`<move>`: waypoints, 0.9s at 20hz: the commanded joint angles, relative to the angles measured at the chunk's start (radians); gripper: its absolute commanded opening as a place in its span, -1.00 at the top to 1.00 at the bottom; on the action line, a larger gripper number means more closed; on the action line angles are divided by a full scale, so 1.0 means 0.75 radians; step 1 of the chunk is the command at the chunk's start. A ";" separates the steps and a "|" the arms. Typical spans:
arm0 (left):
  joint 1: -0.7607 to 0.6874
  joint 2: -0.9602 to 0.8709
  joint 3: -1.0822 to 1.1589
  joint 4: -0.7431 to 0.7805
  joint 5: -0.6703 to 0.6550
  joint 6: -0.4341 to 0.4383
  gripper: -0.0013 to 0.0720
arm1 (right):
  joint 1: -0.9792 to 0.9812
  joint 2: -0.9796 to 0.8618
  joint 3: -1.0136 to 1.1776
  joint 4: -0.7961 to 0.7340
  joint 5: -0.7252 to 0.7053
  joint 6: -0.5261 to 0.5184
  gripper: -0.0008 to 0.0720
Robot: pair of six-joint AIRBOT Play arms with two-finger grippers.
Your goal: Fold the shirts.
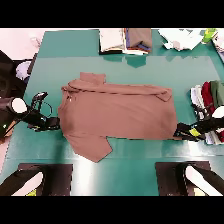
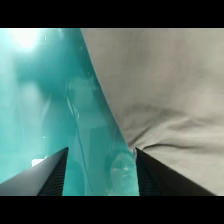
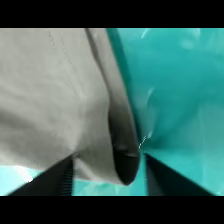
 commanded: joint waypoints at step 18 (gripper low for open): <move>-0.199 0.001 -0.222 -0.237 0.234 0.021 -0.39 | 0.187 -0.073 -0.013 0.012 -0.063 -0.001 0.93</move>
